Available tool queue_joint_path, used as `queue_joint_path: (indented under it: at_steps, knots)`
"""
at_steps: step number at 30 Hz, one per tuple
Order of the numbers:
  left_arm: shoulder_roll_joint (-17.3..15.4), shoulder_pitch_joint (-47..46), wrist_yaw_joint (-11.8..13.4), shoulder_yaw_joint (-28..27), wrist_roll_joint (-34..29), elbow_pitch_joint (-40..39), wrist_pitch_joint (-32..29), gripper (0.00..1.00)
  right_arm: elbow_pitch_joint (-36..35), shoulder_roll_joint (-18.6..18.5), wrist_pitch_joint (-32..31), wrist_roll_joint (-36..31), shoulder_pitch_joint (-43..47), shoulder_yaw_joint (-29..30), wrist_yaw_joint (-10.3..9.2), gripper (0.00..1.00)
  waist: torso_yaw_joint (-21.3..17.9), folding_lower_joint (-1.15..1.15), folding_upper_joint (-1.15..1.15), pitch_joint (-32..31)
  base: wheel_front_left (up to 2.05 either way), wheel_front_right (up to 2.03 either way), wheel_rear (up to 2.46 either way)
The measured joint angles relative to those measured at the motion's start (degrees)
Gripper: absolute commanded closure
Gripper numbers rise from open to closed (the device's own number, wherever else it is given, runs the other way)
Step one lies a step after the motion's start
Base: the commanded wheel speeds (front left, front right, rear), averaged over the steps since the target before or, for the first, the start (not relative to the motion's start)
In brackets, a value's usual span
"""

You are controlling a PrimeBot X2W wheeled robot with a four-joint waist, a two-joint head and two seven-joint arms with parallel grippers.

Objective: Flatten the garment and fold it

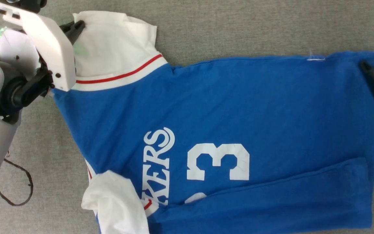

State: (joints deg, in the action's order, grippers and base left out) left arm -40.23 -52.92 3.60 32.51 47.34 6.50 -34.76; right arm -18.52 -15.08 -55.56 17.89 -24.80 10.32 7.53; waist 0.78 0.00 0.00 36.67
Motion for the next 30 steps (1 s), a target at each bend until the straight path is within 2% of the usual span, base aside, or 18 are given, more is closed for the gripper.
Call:
queue_joint_path:
  at_steps: [5,6,7,10,11,14,18,24,25,30]
  knots:
    - [0.11,-0.02,0.18,0.00,0.01,-0.32,-0.01,1.00,1.16,1.60,-1.93,0.87,0.83,-0.51,0.00,0.00,0.49,0.00,0.00,0.32,0.00,0.00,0.00]
    - [0.16,-0.02,0.29,0.01,0.02,-0.36,-0.02,1.00,1.40,2.10,-2.24,1.01,0.83,-0.31,0.00,0.31,0.55,-0.01,0.00,0.34,0.00,0.00,0.00]
    - [0.20,-0.02,0.51,0.02,0.03,-0.40,-0.02,1.00,1.63,2.60,-2.37,1.13,0.81,0.00,0.00,0.53,0.59,-0.01,0.00,0.37,0.00,0.00,0.00]
    - [0.23,-0.03,0.57,0.07,0.05,-0.42,-0.02,1.00,2.72,3.31,-1.93,0.49,0.48,0.14,0.00,0.84,0.60,-0.01,0.00,0.35,0.00,0.00,0.00]
    - [0.24,-0.03,0.59,0.11,0.05,-0.40,-0.02,1.00,3.20,2.92,-1.37,-0.14,0.38,-0.29,0.00,1.00,0.58,0.00,0.00,0.28,0.00,0.00,0.00]
    - [0.24,0.01,0.76,0.36,0.04,-0.15,-0.01,1.00,5.35,1.47,0.38,-1.29,0.14,-2.40,0.01,1.00,0.39,-0.01,0.00,-0.28,0.00,0.00,0.00]
    - [0.24,0.05,0.73,0.49,-0.20,-0.02,1.71,1.00,7.99,1.29,4.67,-1.27,-0.67,-2.80,0.08,1.00,-0.01,0.00,0.00,-1.57,0.00,0.00,0.00]
    - [0.35,0.62,0.45,-1.15,-1.53,-0.46,9.46,1.00,8.57,0.53,10.60,-1.09,-0.74,-2.71,0.07,1.00,-0.32,0.00,0.00,-4.48,0.00,0.00,0.00]
    - [0.26,2.02,0.40,-1.98,-1.55,-1.08,12.05,1.00,8.01,-0.41,12.33,-0.80,-0.51,-2.71,0.07,1.00,-0.29,0.00,0.00,-5.56,0.00,0.00,0.00]
    - [-0.98,7.92,-0.02,-3.61,-0.89,-5.15,17.27,1.00,6.19,-1.19,14.85,0.59,3.39,-2.01,0.07,1.00,-0.01,0.00,0.00,-8.42,0.00,0.00,0.00]
